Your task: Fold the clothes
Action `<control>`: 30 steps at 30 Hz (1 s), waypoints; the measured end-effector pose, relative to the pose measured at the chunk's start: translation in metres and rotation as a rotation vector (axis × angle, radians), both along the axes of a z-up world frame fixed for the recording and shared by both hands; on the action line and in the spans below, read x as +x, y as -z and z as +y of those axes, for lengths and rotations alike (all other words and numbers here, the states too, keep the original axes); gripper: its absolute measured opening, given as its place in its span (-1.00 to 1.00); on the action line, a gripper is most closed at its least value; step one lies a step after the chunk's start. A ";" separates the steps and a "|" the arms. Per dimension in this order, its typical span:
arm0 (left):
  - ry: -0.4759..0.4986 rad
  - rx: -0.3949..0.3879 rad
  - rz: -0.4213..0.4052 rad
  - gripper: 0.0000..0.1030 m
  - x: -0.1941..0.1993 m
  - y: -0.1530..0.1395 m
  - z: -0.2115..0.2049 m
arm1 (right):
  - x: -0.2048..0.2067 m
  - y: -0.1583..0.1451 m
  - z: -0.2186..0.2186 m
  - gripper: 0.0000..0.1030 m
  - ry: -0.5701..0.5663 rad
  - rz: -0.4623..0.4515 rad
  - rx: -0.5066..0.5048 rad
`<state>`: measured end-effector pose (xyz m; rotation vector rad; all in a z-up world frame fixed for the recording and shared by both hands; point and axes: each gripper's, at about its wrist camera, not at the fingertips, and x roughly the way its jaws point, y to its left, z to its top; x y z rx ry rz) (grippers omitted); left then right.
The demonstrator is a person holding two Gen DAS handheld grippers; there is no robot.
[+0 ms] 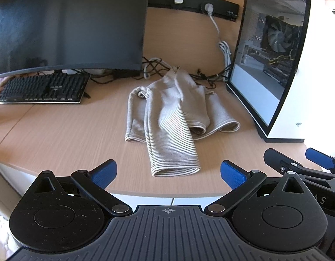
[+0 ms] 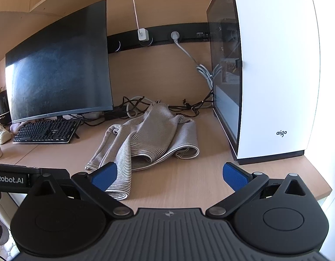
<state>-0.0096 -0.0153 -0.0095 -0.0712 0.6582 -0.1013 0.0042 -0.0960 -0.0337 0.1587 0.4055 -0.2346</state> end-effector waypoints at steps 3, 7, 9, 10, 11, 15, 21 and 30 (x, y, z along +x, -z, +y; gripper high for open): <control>0.000 -0.002 0.005 1.00 0.001 0.001 0.000 | 0.001 0.001 0.000 1.00 -0.001 0.004 0.000; 0.002 -0.003 0.011 1.00 0.003 0.003 0.000 | 0.002 0.002 -0.001 1.00 0.001 0.008 0.002; 0.004 -0.003 0.014 1.00 0.003 0.003 0.000 | 0.003 0.003 -0.002 1.00 0.002 0.011 0.004; 0.005 -0.003 0.015 1.00 0.003 0.003 0.000 | 0.003 0.003 -0.002 1.00 0.003 0.012 0.004; 0.007 -0.002 0.017 1.00 0.004 0.003 -0.001 | 0.003 0.003 -0.001 1.00 0.004 0.013 0.004; 0.011 -0.002 0.020 1.00 0.005 0.004 -0.001 | 0.003 0.003 -0.001 1.00 0.007 0.014 0.007; 0.010 -0.006 0.029 1.00 0.007 0.005 -0.001 | 0.005 0.005 -0.001 1.00 0.006 0.019 0.009; 0.011 -0.017 0.049 1.00 0.010 0.010 0.001 | 0.010 0.007 -0.001 1.00 0.002 0.039 0.014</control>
